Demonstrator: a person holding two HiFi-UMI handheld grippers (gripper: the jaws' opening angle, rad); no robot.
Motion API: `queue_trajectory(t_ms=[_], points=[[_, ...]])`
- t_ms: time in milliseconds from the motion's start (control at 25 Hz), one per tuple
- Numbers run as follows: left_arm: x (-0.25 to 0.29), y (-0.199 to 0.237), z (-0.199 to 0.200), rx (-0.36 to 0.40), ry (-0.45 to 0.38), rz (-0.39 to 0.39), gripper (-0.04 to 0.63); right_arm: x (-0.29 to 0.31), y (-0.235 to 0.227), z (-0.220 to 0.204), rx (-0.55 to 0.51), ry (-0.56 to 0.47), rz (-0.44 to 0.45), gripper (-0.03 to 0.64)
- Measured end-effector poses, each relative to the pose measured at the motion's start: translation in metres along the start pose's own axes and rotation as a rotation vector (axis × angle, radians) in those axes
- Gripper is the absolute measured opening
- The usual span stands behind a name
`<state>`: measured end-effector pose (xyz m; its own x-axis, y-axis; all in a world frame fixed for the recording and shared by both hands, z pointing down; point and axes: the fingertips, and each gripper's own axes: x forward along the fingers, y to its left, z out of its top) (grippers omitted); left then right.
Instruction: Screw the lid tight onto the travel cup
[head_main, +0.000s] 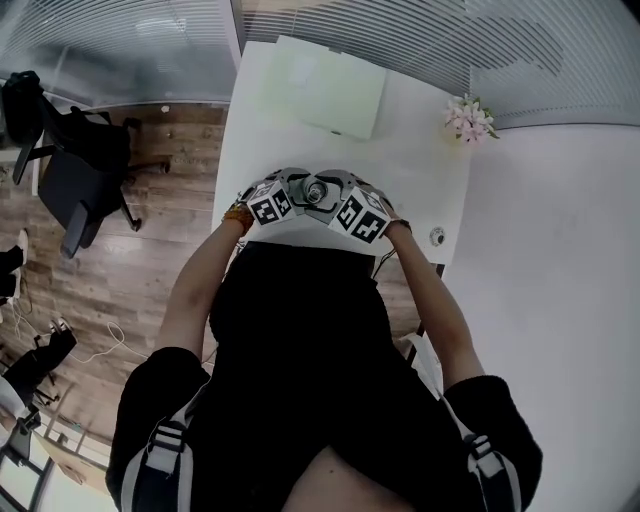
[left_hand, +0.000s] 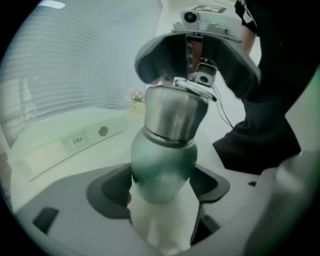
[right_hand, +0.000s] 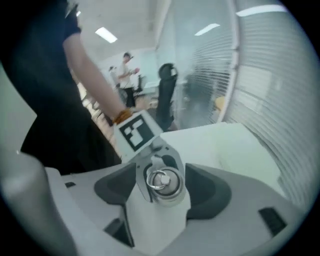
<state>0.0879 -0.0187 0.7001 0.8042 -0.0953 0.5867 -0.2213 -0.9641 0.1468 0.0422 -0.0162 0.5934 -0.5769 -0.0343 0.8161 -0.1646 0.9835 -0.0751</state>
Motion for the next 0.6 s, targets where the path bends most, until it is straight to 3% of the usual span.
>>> queue_trajectory(t_ms=[120, 240, 400, 600], points=[[-0.003, 0.002, -0.002, -0.087, -0.041, 0.120, 0.364, -0.005, -0.012, 0.006, 0.299, -0.086, -0.203, 0.310], [-0.004, 0.004, -0.002, -0.158, -0.072, 0.223, 0.364, 0.003, -0.019, 0.001, 0.429, -0.044, -0.326, 0.308], [-0.003, 0.004, -0.003, -0.171, -0.071, 0.239, 0.364, 0.012, -0.021, -0.009, 0.465, 0.033, -0.372, 0.270], [-0.002, 0.003, -0.003, -0.165, -0.070, 0.216, 0.364, 0.015, -0.018, -0.010, 0.395, 0.063, -0.313, 0.261]])
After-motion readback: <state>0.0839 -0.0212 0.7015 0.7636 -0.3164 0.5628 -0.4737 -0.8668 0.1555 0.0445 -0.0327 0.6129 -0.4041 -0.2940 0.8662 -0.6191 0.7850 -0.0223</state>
